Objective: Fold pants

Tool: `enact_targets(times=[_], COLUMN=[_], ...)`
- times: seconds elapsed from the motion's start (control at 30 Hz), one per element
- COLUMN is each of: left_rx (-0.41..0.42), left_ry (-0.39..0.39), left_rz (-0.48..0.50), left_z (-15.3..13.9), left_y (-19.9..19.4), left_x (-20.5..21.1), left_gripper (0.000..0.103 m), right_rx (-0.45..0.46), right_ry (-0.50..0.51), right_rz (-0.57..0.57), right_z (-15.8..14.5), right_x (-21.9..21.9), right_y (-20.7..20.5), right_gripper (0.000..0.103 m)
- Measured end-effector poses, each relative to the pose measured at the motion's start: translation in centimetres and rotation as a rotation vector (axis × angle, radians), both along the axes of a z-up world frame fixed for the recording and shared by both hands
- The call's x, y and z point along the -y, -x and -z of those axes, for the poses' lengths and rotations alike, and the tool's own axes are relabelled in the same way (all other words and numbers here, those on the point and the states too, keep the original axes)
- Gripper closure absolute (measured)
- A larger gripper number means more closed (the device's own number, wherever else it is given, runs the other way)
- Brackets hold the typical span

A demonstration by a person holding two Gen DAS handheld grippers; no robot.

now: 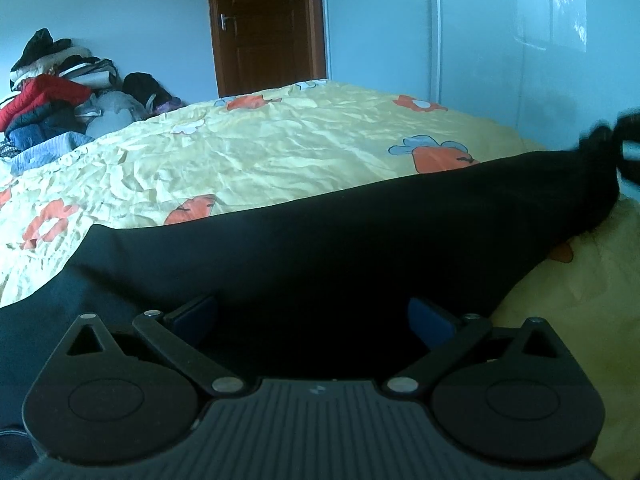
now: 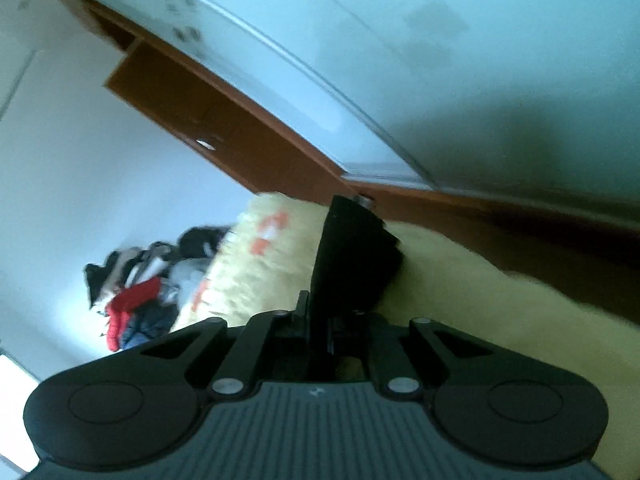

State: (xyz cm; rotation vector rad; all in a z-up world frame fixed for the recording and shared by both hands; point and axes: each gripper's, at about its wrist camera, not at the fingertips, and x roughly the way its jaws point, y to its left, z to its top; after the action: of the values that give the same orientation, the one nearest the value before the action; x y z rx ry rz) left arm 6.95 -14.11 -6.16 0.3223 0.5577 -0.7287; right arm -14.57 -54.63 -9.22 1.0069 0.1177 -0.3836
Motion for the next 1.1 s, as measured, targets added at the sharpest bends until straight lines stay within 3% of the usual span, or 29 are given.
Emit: enact_targets(times=[0.13, 0.27, 0.4, 0.5, 0.53, 0.73, 0.93, 1.1], left_rx=[-0.008, -0.015, -0.066, -0.083, -0.076, -0.001, 0.003, -0.035], left_ry=[0.011, 0.064, 0.145, 0.079, 0.060, 0.131, 0.121, 0.168], left_rz=[0.000, -0.012, -0.028, -0.025, -0.029, -0.120, -0.242, -0.312], left_z=[0.0, -1.0, -2.6, -2.5, -2.5, -5.0, -5.8, -6.4], left_y=[-0.1, 0.2, -0.4, -0.9, -0.8, -1.2, -2.7, -3.7], left_x=[-0.1, -0.9, -2.2, -2.2, -2.3, -5.0, -8.0, -10.1], left_gripper=[0.000, 0.002, 0.001, 0.003, 0.007, 0.004, 0.004, 0.004], right_rx=[0.101, 0.138, 0.024, 0.018, 0.035, 0.055, 0.130, 0.276], right_ry=[0.204, 0.273, 0.125, -0.001, 0.000, 0.344, 0.317, 0.472], right_rz=[-0.025, -0.039, 0.003, 0.040, 0.040, -0.027, -0.086, -0.166], right_z=[-5.8, -8.1, -4.3, -1.9, -2.2, -9.6, -13.0, -19.5], right_x=[-1.1, -1.9, 0.0, 1.0, 0.8, -3.5, -2.7, -5.9], right_y=[-0.3, -0.3, -1.0, -0.2, -0.1, -1.1, -4.5, -4.6], right_gripper=[0.096, 0.096, 0.096, 0.096, 0.096, 0.096, 0.096, 0.096])
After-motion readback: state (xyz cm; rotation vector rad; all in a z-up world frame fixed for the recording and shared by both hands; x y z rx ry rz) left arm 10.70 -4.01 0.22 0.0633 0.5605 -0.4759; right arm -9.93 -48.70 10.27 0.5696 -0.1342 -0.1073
